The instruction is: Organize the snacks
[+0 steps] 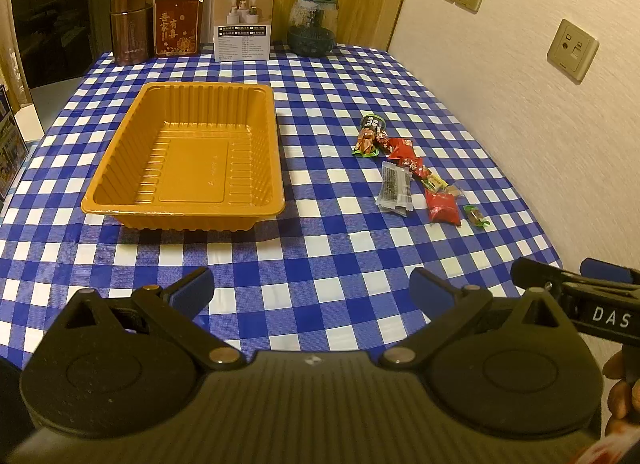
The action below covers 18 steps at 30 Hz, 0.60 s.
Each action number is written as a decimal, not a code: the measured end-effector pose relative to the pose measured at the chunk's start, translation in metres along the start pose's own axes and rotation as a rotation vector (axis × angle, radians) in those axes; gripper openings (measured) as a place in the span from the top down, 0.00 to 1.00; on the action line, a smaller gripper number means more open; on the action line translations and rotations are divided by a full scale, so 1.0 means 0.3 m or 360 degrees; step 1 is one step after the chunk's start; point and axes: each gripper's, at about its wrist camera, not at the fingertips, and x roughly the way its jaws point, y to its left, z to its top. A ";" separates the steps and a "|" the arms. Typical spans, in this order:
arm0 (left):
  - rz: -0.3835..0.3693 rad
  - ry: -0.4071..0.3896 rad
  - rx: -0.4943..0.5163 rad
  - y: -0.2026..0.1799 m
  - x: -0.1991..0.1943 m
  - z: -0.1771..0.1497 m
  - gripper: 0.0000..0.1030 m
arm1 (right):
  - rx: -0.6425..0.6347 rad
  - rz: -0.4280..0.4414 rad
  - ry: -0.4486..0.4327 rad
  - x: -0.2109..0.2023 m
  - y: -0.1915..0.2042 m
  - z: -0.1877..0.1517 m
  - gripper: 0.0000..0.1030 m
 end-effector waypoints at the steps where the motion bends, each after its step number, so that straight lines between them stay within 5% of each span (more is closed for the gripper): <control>1: 0.0000 0.0000 0.0001 0.000 0.000 0.000 0.00 | -0.0001 0.0000 0.0000 0.000 -0.002 -0.001 0.00; 18: -0.0017 0.0012 0.0001 -0.012 0.012 -0.012 0.00 | 0.0016 -0.0006 0.0001 0.008 -0.017 -0.007 0.00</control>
